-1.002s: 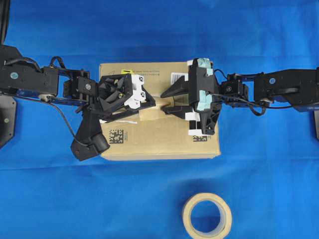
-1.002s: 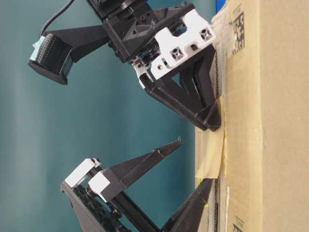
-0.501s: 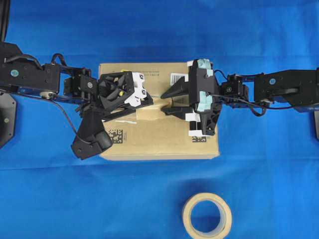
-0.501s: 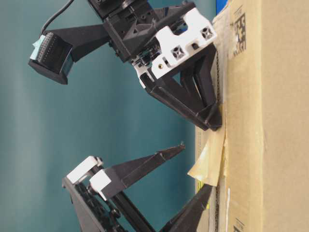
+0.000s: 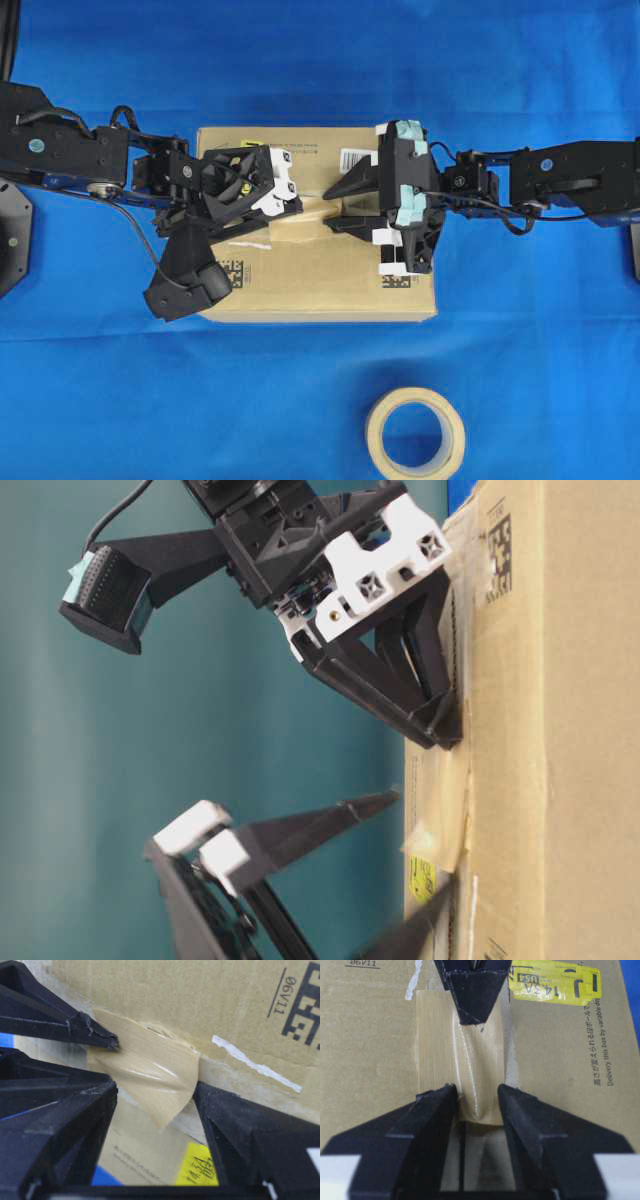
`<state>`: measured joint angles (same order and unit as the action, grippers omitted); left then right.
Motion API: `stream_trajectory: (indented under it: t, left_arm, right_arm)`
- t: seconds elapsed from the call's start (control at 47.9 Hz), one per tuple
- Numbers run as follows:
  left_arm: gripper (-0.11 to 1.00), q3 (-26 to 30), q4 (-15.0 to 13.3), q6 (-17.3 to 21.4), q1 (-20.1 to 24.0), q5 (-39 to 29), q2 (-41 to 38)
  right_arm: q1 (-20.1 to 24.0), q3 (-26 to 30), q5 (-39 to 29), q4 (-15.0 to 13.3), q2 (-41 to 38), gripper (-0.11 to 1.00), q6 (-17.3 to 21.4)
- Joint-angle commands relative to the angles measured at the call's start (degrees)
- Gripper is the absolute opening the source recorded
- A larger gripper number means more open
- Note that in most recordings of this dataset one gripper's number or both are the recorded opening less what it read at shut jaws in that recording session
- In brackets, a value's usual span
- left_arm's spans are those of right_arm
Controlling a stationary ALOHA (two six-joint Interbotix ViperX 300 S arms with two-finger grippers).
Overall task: Apply tape along the seams of the closed cardboard box to seal it securely.
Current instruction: 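Hold the tape with the right gripper while the left gripper smooths it, then slide both grippers along the seam, pressing the tape flat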
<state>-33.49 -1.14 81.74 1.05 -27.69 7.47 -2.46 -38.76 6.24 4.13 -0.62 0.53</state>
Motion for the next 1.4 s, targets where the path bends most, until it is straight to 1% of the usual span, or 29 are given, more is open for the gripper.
stream_trajectory:
  t: [0.0, 0.084, 0.23, 0.376, 0.459, 0.543, 0.605, 0.626, 0.772, 0.898, 0.919, 0.939, 0.96, 1.002, 1.044, 1.086, 1.148, 1.169, 1.19, 1.211, 1.253, 1.378]
  left_arm:
    - [0.63, 1.1, -0.2, -0.9, -0.1, -0.4, 0.5]
    - [0.63, 1.1, -0.2, -1.6, -0.1, -0.4, 0.8]
    - [0.63, 0.8, -0.2, -1.6, -0.1, 0.0, 1.6]
    - [0.63, 0.2, -0.4, -2.0, -0.1, 1.9, 3.5]
    - [0.63, -0.8, -0.5, -3.7, -0.1, 4.8, 5.4]
    - [0.63, -2.5, -0.6, -7.0, -0.1, 9.1, 7.4]
    - [0.63, -4.2, -0.6, -10.5, -0.1, 13.3, 8.6]
    - [0.63, -5.1, -0.6, -12.5, -0.1, 15.2, 9.3]
    - [0.63, -7.9, -0.6, -22.5, -0.1, 22.9, 12.0]
    - [0.63, -9.2, -0.6, -32.5, -0.1, 27.5, 13.0]
    - [0.62, -9.3, -0.6, -34.4, -0.1, 27.9, 13.0]
    - [0.61, -9.5, -0.6, -37.1, -0.2, 28.6, 13.1]
    - [0.6, -9.6, -0.6, -38.0, -0.2, 28.7, 13.0]
    - [0.55, -9.8, -0.6, -42.4, -0.4, 29.6, 12.9]
    - [0.45, -10.1, -0.6, -45.7, -0.6, 30.2, 12.7]
    - [0.32, -10.4, -0.6, -49.0, -0.9, 31.0, 12.3]
    - [0.15, -10.9, -0.6, -53.0, -1.2, 33.0, 11.7]
    - [0.1, -11.3, -0.6, -54.5, -1.3, 34.3, 11.2]
    - [0.06, -11.5, -0.6, -55.5, -1.4, 35.2, 11.0]
    - [0.02, -11.9, -0.6, -56.4, -1.4, 36.2, 10.6]
    - [-0.01, -12.5, -0.6, -57.9, -1.5, 38.3, 9.9]
    - [0.0, -14.2, -0.6, -62.3, -1.5, 44.6, 7.1]
  right_arm:
    - [0.1, 0.1, -0.3, 0.1, 0.6, 0.49, -0.1]
    - [0.2, 0.1, -0.3, 0.1, 0.6, 0.49, 0.0]
    - [0.2, 0.0, -0.3, 0.2, 0.6, 0.49, 0.0]
    - [0.2, 0.0, -0.3, 0.1, 0.7, 0.49, -0.1]
    - [0.4, -0.3, -0.4, 0.2, 1.1, 0.49, 0.0]
    - [0.6, -0.8, -0.4, 0.1, 2.1, 0.49, 0.0]
    - [0.8, -1.2, -0.2, 0.1, 3.5, 0.49, -0.1]
    - [0.9, -1.4, -0.2, 0.1, 4.0, 0.49, -0.1]
    - [1.1, -1.7, 0.6, 0.0, 7.4, 0.49, -0.2]
    - [1.1, -1.8, 5.3, 0.0, 9.2, 0.48, -0.3]
    - [1.1, -1.8, 6.1, 0.0, 9.3, 0.48, -0.3]
    - [1.1, -1.8, 7.0, 0.0, 9.3, 0.47, -0.3]
    - [1.0, -1.8, 7.9, 0.0, 9.3, 0.46, -0.3]
    - [0.7, -1.7, 9.2, 0.0, 9.3, 0.44, -0.3]
    - [0.4, -1.7, 10.5, 0.0, 9.1, 0.39, -0.3]
    - [0.2, -1.7, 11.2, 0.0, 9.0, 0.3, -0.3]
    - [0.1, -1.6, 12.0, 0.1, 8.5, 0.1, -0.3]
    - [0.0, -1.5, 12.3, 0.1, 8.3, 0.04, -0.3]
    - [0.0, -1.5, 12.5, 0.1, 8.1, 0.01, -0.3]
    - [0.0, -1.3, 12.8, 0.1, 7.6, 0.0, -0.3]
    - [-0.1, -1.1, 13.0, 0.1, 7.0, 0.0, -0.3]
    - [-0.5, -0.2, 12.9, 0.2, 4.5, 0.0, -0.3]
